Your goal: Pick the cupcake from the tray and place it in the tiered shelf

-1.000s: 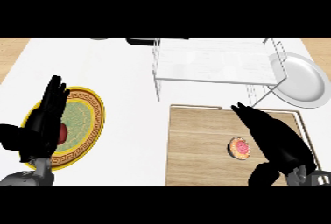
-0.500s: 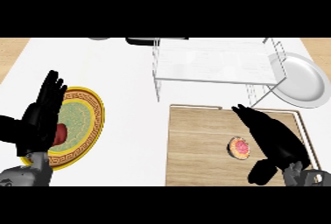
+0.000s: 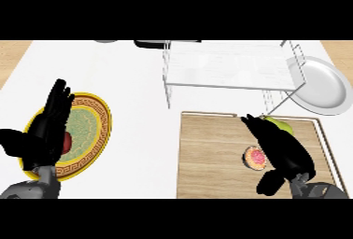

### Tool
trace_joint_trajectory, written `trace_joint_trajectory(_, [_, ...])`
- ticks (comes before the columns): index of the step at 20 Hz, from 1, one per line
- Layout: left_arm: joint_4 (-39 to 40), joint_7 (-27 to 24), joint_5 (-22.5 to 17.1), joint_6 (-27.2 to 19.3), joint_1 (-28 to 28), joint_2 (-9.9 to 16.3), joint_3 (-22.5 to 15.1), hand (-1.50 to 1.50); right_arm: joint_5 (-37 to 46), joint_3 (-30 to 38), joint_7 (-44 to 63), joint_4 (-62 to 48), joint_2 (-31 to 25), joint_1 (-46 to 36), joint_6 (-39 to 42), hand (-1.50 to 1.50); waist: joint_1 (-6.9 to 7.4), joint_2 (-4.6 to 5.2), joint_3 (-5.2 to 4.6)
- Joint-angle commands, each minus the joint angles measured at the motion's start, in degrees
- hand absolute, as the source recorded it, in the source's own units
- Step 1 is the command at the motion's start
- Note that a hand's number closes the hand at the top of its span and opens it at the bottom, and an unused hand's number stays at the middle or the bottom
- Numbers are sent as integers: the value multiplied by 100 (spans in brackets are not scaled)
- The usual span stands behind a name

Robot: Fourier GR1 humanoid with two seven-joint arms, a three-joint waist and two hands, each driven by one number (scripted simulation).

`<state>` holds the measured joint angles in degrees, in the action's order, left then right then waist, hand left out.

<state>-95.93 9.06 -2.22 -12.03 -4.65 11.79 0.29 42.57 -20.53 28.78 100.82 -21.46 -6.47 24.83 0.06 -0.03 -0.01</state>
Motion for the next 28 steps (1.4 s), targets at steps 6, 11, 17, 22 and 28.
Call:
trace_joint_trajectory(6, [38,-3,-117,404,-27,82,410,0,427,55,-555,-781,346,-189,249,150,6,2,1])
trace_joint_trajectory(11, [6,371,122,192,-416,54,306,0,1341,-388,-1100,-1322,371,-218,-796,150,7,6,3])
trace_joint_trajectory(17, [-97,-20,278,152,192,-335,44,0,1743,-558,-86,-716,1101,-99,-670,150,2,-4,0])
trace_joint_trajectory(22, [-140,67,101,360,67,-124,182,0,1765,-1448,2170,-1271,2106,-479,-1324,150,148,10,1])
trace_joint_trajectory(28, [21,71,400,40,-85,-454,-44,0,802,-2614,3529,-756,2135,-1088,-2177,150,68,0,1])
